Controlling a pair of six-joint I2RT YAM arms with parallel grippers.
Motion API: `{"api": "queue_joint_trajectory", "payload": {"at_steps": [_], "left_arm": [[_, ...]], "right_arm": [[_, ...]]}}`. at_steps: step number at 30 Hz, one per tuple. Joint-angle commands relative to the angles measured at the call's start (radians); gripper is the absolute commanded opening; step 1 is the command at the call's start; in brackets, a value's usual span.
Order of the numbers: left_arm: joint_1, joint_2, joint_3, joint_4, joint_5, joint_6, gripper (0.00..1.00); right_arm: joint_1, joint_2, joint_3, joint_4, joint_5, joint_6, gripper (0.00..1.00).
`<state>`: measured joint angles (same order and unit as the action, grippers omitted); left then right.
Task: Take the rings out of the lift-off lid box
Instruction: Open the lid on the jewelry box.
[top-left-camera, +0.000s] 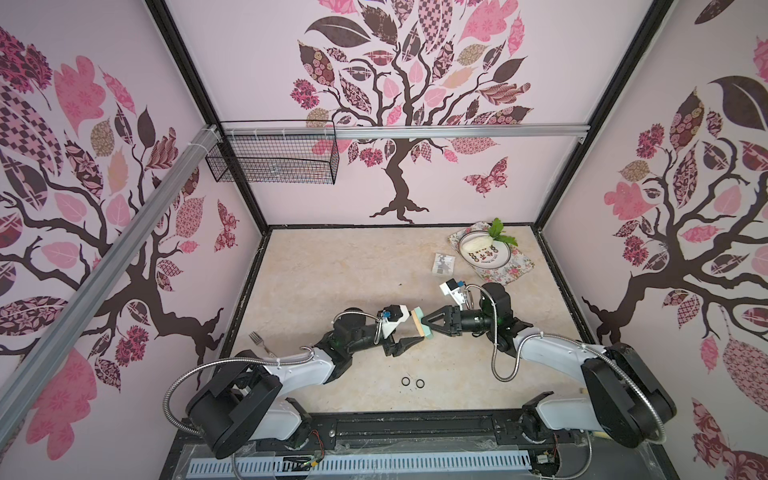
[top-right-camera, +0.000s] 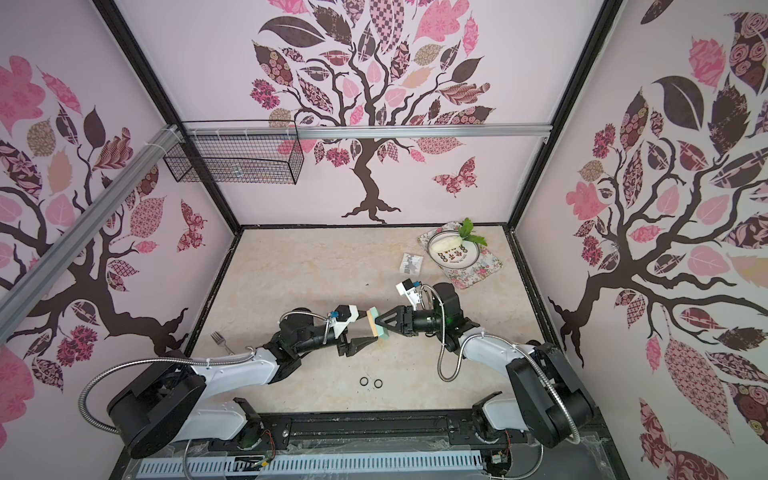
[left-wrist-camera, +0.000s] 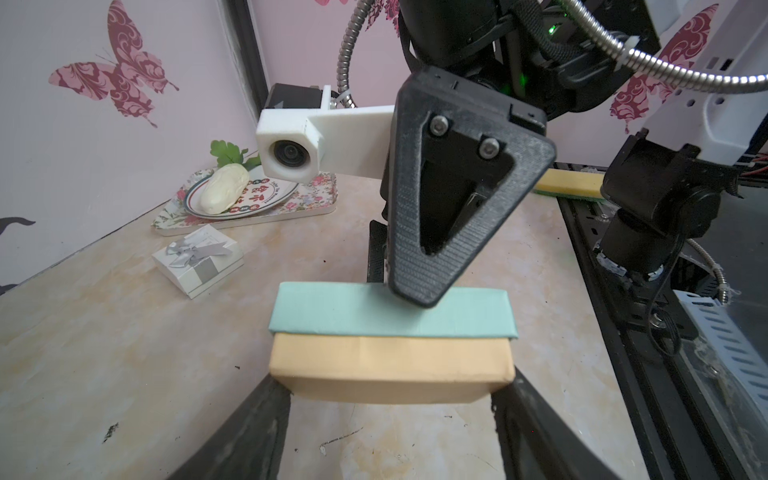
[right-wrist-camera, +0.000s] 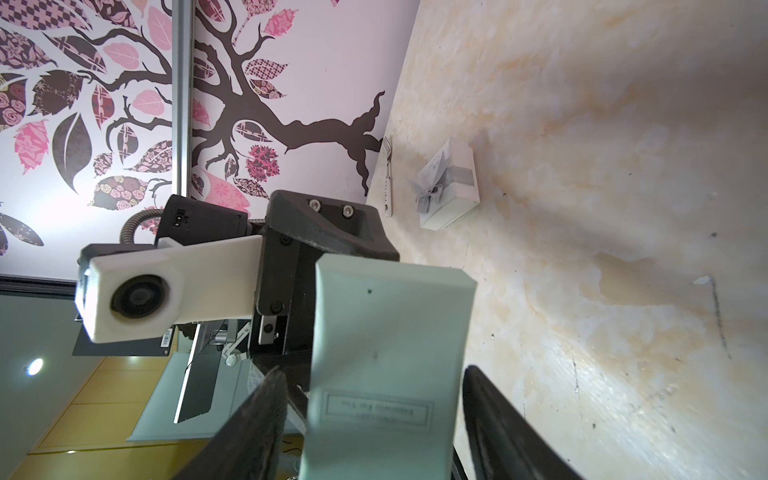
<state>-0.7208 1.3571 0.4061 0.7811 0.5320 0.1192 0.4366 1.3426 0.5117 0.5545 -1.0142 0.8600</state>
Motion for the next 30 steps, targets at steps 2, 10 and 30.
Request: {"api": "queue_joint_trajectory", "payload": {"at_steps": [2,10,30], "left_arm": [[-0.002,0.01,0.051,0.016,0.017,-0.006,0.71],[-0.003,0.02,0.057,0.018,0.024,-0.015,0.71],[-0.004,-0.004,0.037,-0.001,0.009,-0.011,0.71]], "right_arm": [[0.005,0.027,0.048,0.035,0.005,0.031,0.65],[0.014,0.038,0.048,0.044,0.011,0.037,0.6],[-0.001,0.008,0.048,0.008,0.023,0.023,0.52]]}}
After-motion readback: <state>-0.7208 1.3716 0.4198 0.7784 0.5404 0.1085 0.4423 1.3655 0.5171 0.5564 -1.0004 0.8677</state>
